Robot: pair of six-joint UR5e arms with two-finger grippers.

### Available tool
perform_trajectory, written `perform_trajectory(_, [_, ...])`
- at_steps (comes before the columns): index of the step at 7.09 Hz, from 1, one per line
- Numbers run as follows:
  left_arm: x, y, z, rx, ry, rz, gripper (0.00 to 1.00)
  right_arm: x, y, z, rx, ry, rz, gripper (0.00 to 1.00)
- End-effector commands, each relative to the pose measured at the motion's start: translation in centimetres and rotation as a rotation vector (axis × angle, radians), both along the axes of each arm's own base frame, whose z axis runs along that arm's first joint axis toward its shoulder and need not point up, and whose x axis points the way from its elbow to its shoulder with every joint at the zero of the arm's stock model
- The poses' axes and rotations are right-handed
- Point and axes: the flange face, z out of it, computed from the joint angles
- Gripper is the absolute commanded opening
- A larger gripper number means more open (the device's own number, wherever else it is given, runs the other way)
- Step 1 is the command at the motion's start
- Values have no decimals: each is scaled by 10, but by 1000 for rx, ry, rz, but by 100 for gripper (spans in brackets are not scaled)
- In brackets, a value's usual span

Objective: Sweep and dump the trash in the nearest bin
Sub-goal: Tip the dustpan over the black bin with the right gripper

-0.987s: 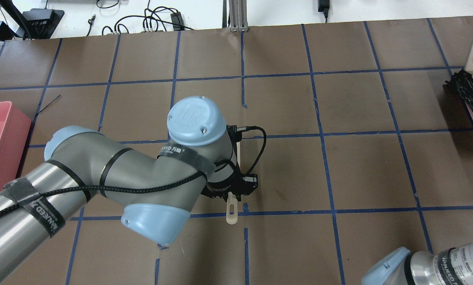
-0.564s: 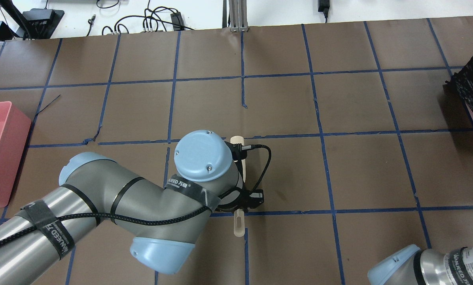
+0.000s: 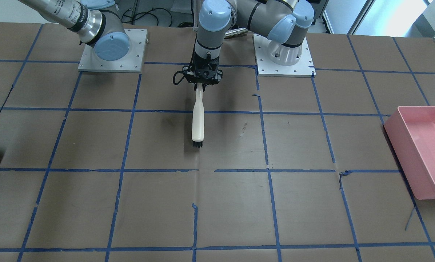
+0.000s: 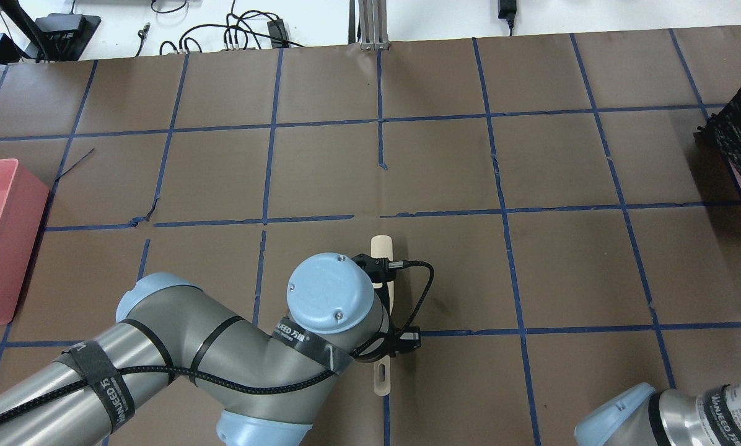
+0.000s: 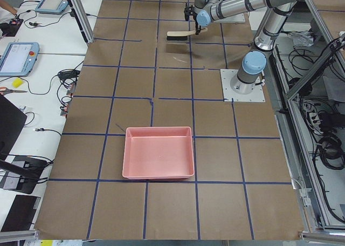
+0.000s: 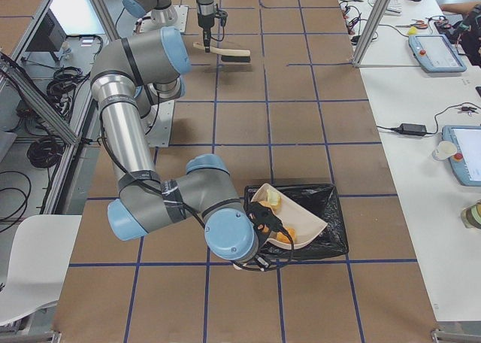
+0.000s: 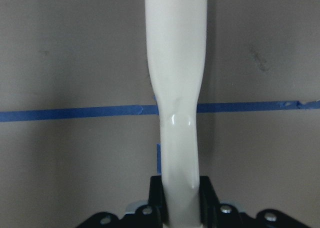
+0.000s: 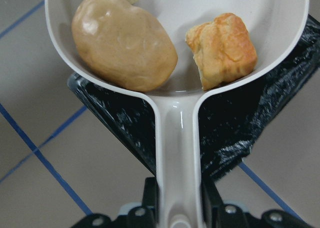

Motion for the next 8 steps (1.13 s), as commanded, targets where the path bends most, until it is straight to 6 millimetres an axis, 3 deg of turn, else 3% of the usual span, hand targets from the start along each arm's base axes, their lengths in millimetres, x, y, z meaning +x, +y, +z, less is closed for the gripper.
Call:
perform_trajectory(1, [2, 5, -8, 9, -4, 29, 0, 7, -29, 15, 58, 204, 102, 0])
perform_trajectory(3, [-5, 19, -10, 11, -9, -3, 0, 36, -68, 25, 138, 326, 202, 0])
perform_trajectory(5, [-6, 20, -13, 18, -8, -8, 0, 58, -93, 31, 199, 401, 266, 0])
perform_trajectory(8, [-5, 21, -12, 16, -9, -9, 0, 80, -111, 39, 294, 481, 296, 0])
